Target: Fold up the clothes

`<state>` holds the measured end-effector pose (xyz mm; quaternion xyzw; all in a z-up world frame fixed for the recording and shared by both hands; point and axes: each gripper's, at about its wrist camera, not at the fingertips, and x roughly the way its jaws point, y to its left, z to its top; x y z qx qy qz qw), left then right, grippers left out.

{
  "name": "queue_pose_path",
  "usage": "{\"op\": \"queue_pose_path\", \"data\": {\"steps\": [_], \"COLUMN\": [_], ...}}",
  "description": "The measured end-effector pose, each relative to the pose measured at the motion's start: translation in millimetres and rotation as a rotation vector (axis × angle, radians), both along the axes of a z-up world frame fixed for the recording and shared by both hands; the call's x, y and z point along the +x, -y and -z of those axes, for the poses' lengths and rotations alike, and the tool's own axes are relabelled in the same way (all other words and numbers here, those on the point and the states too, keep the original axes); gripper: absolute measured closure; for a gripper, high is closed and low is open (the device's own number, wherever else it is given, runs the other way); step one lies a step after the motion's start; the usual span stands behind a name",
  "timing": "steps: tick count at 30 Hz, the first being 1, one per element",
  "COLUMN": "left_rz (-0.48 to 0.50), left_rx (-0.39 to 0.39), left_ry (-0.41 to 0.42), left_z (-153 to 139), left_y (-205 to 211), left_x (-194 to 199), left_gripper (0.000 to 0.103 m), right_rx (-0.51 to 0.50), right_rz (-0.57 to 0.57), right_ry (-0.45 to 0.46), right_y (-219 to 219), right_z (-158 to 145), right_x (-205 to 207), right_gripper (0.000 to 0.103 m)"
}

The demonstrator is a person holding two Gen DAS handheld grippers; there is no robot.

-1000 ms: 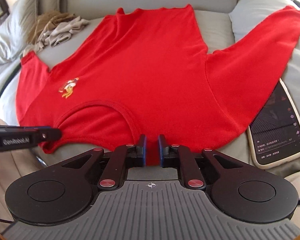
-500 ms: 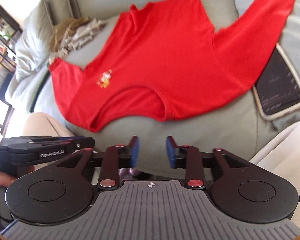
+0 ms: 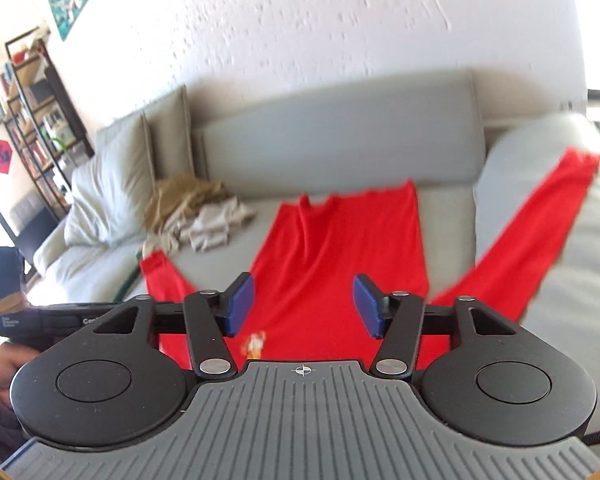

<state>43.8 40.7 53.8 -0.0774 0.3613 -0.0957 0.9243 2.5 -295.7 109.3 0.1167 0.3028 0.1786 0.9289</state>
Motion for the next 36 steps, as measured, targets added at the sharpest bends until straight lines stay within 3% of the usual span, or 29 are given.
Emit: {"op": "queue_pose_path", "data": {"steps": [4,7,11,15,18,24,27,30,31,33,35,36], "left_rz": [-0.045,-0.061,-0.058,-0.068,-0.097,-0.123,-0.122,-0.12,-0.095,-0.044,-0.012,-0.011], "left_rx": [0.029,0.007,0.006,0.052,0.089,-0.029,-0.113,-0.195,-0.175,-0.119,-0.045,-0.026], "left_ry": [-0.008,-0.076,-0.134,-0.132,-0.111,-0.113,-0.1,-0.086,-0.087,-0.085,-0.07,-0.055], "left_z": [4.2,23.4,65.0,113.0,143.4,189.8,197.7,205.5,205.0,203.9,201.6,199.1], "left_y": [-18.2,-30.8,-45.4,-60.5,-70.4,-87.0,-90.0,-92.9,-89.1,-80.6,-72.5,-71.0], "left_x": [58.1,114.1,191.2,262.3,310.4,385.0,404.7,424.3,429.6,438.6,443.0,441.9], "left_gripper": [0.062,0.065,0.065,0.065,0.065,0.063,0.058,0.059,0.061,0.065,0.095,0.096], "right_rx": [-0.039,-0.007,0.114,0.112,0.078,0.172,0.328,0.497,0.5,0.406,0.271,0.217], "right_rz": [0.026,0.053,0.092,0.169,0.221,0.321,0.378,0.368,0.353,0.308,0.246,0.216], "right_ry": [0.019,-0.037,-0.169,-0.266,-0.281,-0.311,-0.412,-0.384,-0.37,-0.347,-0.323,-0.318], "right_y": [-4.8,-4.8,2.5,5.2,9.2,33.0,50.5,63.2,63.3,55.3,41.2,34.4], "right_z": [-11.6,1.8,48.0,113.3,157.2,226.4,264.6,282.7,284.4,282.8,278.6,276.4], "right_x": [49.5,102.3,186.6,269.3,323.6,411.2,444.8,464.0,472.0,485.5,495.4,498.7], "right_gripper": [0.042,0.042,0.042,0.044,0.049,0.048,0.048,0.049,0.051,0.054,0.06,0.071]}}
